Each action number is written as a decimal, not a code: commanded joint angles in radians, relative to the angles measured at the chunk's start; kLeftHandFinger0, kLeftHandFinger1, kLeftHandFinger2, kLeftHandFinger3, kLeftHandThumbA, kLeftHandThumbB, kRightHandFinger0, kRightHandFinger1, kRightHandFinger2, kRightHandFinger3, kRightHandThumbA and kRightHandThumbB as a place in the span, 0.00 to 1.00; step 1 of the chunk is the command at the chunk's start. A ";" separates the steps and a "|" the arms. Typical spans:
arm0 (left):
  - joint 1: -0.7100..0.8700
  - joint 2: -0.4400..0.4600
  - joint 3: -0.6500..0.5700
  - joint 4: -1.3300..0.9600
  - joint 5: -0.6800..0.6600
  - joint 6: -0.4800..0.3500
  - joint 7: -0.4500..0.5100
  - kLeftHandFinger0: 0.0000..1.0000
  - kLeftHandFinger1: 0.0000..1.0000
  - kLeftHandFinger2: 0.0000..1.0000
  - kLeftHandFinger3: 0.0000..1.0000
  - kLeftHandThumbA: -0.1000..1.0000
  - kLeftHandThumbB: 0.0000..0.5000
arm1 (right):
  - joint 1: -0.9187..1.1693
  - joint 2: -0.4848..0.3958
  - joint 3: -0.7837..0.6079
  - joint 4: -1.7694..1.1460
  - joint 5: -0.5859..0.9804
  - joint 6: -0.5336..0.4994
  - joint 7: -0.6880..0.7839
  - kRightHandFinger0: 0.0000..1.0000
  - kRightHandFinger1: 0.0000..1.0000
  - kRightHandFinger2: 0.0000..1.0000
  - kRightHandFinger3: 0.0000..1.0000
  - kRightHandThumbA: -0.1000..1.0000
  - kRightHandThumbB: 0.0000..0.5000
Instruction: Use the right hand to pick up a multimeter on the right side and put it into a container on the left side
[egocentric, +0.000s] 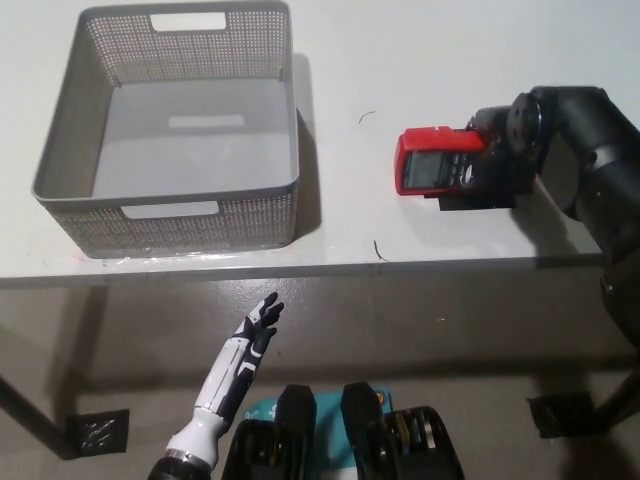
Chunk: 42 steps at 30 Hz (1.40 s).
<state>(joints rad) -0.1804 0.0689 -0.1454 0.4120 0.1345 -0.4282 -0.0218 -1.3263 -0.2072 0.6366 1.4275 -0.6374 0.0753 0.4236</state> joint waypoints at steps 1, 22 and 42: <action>-0.043 0.007 -0.003 -0.011 0.009 -0.042 0.006 1.00 1.00 1.00 1.00 1.00 0.99 | 0.082 -0.009 -0.113 0.006 0.094 -0.042 -0.307 0.05 0.16 0.24 0.29 0.00 0.34; -0.047 0.011 -0.003 -0.004 0.028 -0.042 0.014 1.00 1.00 1.00 1.00 1.00 0.87 | 0.122 -0.040 -1.298 0.025 0.963 0.177 -0.174 0.00 0.00 0.56 0.83 0.00 0.27; 0.012 0.002 -0.001 -0.024 0.038 -0.042 0.027 1.00 1.00 1.00 1.00 1.00 0.86 | 0.074 0.062 -1.661 -0.002 1.063 0.211 -0.096 0.00 0.17 0.60 0.94 0.00 0.17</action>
<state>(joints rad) -0.1872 0.0722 -0.1463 0.4218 0.1361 -0.4215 -0.0216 -1.1326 -0.2547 -0.7987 1.4378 0.0297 0.1866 0.1764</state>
